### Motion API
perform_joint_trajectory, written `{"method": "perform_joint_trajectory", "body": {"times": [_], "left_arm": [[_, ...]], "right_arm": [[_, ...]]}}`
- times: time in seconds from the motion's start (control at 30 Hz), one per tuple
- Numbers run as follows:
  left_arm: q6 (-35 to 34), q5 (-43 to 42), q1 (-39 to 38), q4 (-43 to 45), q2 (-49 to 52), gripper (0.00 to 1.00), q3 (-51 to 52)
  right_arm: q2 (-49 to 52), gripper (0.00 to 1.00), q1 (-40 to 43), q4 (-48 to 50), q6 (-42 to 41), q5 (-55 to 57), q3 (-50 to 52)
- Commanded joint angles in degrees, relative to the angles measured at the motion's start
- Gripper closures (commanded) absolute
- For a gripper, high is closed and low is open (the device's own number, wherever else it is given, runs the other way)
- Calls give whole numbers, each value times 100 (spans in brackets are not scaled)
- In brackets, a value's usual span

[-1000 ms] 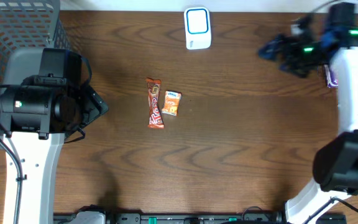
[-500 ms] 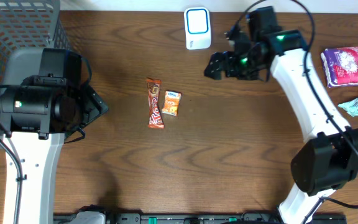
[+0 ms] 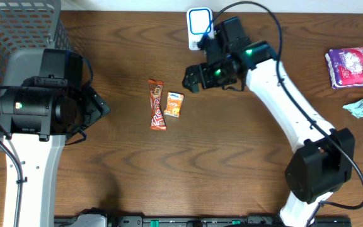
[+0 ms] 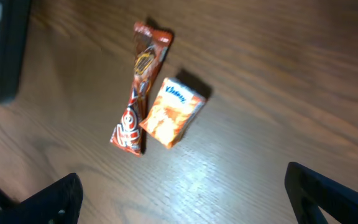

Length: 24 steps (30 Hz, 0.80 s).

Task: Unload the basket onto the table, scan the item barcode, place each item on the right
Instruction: 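Move the right gripper back over the Kleenex pack and TOP bar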

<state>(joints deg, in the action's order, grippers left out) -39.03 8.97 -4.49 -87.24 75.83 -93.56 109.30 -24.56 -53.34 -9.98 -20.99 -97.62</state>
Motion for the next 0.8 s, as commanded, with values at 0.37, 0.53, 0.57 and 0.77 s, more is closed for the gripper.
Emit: {"method": "perform_joint_trajectory", "body": {"times": [0.37,0.53,0.57,0.77], "left_arm": [[-52,72,31,-33,-61,1,0],[-52,72,31,-35,-61,1,0],[-52,72,31,-35,-61,1,0],[-52,72,31,-35,-61,1,0]], "right_arm": [[59,1,-160,437,-713,354,269],[59,1,-258,918,-846,354,632],[59,1,-282,1001,-846,354,688],[59,1,-481,1488,-844,356,1025]]}}
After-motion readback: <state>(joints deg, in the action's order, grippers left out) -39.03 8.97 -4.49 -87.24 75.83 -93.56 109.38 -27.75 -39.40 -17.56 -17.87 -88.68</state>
